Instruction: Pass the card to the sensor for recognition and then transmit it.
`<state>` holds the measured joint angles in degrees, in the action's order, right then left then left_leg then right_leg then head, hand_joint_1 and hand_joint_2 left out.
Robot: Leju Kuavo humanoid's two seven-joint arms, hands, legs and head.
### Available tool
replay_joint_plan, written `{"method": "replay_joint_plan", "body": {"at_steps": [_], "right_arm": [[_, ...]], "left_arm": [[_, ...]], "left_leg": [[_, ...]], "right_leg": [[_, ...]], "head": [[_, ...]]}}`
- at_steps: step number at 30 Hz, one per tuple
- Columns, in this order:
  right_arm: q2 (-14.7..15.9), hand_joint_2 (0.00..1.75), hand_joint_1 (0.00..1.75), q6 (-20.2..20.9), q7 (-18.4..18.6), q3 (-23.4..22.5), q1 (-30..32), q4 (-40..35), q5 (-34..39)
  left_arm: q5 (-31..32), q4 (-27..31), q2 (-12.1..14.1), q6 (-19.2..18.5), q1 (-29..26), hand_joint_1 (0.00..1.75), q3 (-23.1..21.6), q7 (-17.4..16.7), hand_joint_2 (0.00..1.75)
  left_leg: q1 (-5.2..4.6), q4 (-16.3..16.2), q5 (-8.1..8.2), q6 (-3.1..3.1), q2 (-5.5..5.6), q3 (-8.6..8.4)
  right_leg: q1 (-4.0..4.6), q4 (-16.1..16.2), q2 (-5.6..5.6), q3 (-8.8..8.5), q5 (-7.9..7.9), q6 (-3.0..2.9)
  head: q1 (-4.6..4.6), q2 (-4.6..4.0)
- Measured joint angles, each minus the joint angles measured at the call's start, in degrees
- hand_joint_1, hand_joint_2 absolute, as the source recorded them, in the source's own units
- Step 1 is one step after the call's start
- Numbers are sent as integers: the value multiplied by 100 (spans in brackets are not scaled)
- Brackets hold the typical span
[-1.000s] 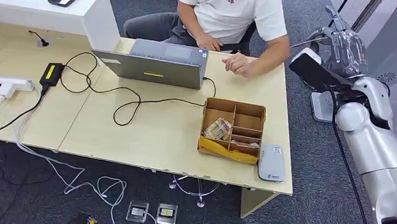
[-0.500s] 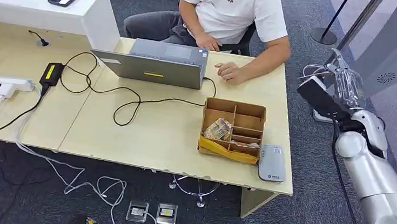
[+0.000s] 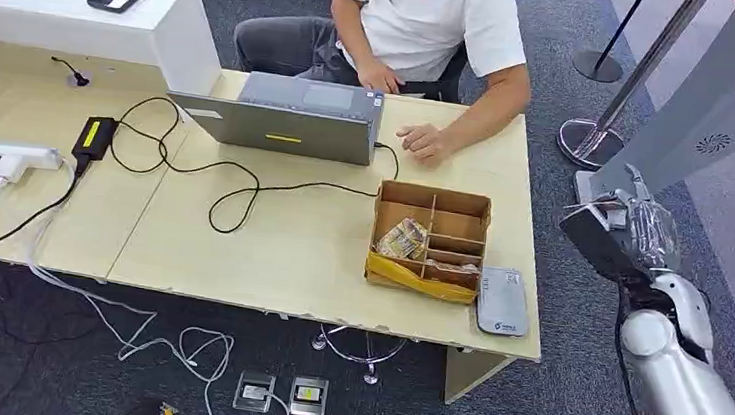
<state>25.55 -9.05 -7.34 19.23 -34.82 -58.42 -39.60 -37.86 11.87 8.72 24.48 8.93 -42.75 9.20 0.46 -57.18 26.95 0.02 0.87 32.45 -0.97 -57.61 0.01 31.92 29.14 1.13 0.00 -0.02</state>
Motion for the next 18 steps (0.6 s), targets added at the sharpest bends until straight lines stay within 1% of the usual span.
{"method": "replay_joint_plan", "body": {"at_steps": [9, 12, 18], "right_arm": [[-61, 175, 175, 85, -85, -170, 496, -17, -81], [-124, 175, 175, 88, -159, -168, 669, 22, -155], [-284, 175, 175, 63, -238, -153, 815, 153, -258]], "left_arm": [[0, 2, -11, -42, 2, 0, -17, 0, 175], [-4, 2, -11, -57, 3, 0, -33, -7, 175], [-4, 2, -24, -55, 7, 0, -39, -33, 175]], "left_leg": [[0, 1, 0, 0, 0, 1], [0, 1, 0, 0, 1, 4], [0, 1, 0, 0, 0, 3]], "right_leg": [[0, 0, -1, 0, 0, 0], [0, 0, -2, 0, 1, -1], [0, 0, -1, 0, 1, -1]], "head": [[2, 0], [2, 0], [0, 0]]}}
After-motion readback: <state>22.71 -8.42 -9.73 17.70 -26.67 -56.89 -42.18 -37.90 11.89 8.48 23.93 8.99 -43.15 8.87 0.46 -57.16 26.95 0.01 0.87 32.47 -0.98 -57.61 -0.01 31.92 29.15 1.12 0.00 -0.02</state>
